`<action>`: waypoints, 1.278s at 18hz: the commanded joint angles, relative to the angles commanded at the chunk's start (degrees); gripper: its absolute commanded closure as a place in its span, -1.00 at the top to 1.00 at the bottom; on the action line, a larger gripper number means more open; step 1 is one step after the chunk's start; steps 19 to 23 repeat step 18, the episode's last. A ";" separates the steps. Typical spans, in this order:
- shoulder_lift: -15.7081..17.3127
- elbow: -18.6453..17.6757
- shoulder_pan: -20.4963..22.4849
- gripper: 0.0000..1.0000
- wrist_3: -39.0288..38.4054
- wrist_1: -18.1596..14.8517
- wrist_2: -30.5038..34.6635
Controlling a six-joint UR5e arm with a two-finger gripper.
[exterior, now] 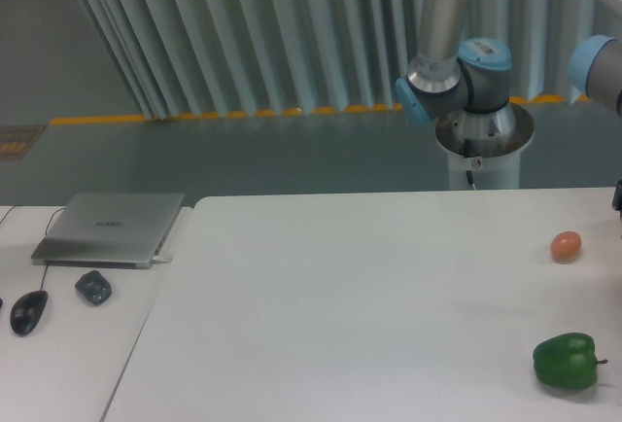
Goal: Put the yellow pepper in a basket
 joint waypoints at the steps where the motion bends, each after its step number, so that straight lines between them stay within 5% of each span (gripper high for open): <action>1: 0.09 0.09 0.17 1.00 1.04 0.00 0.17; 7: 0.27 -0.18 1.67 1.00 16.52 0.00 0.44; 23: 0.35 -0.62 1.67 1.00 16.52 0.00 0.35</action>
